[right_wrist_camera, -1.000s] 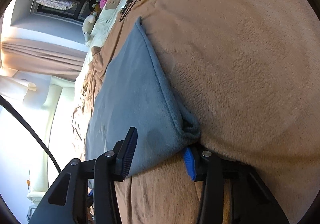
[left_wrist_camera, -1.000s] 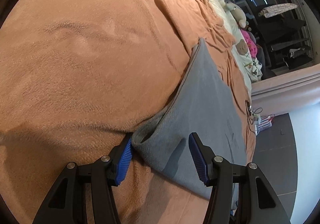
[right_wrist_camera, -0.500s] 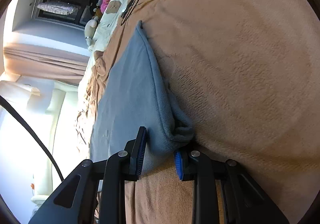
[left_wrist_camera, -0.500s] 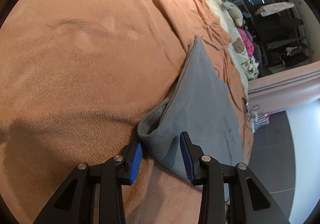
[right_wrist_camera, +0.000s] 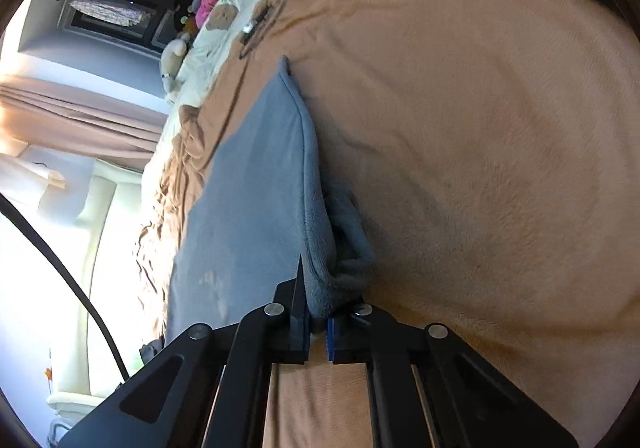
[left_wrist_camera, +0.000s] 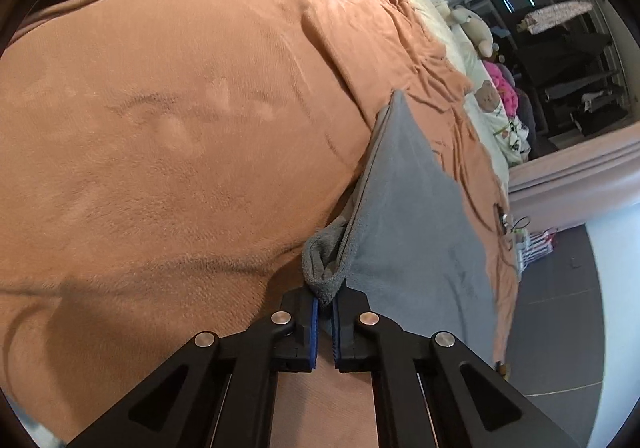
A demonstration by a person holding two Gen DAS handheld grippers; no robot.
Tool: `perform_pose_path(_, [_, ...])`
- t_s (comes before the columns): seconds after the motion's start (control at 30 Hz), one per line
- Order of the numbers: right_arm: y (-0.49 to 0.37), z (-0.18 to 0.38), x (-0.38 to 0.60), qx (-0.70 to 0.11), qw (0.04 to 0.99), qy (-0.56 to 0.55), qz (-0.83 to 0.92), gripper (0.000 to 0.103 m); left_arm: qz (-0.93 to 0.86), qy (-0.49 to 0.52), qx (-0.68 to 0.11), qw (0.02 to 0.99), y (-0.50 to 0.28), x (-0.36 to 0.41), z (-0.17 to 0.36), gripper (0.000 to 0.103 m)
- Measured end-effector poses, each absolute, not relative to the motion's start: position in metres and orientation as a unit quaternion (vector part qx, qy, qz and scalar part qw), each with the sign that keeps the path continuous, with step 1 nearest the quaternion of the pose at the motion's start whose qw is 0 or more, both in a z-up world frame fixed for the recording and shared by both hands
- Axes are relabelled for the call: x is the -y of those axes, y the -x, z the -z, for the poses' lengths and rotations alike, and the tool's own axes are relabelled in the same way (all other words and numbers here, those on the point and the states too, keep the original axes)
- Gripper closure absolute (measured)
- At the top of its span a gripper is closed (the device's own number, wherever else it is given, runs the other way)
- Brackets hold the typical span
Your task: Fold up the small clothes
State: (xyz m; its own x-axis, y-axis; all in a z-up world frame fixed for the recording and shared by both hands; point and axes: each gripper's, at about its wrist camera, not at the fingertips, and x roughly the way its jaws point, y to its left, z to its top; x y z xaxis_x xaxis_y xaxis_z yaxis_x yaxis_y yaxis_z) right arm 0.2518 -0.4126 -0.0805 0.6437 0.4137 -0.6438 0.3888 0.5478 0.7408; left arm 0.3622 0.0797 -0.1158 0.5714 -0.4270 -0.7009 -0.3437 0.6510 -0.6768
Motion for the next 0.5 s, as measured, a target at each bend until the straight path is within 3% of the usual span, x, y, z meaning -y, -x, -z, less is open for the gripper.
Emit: perform_pose_path(0.5, [-0.220, 0.048, 0.406, -0.412, 0.785, -0.462, -0.025, 0.102, 0.046, 0.426, -0.439, 0.790, -0.317, -0.092, 0.078, 0.099])
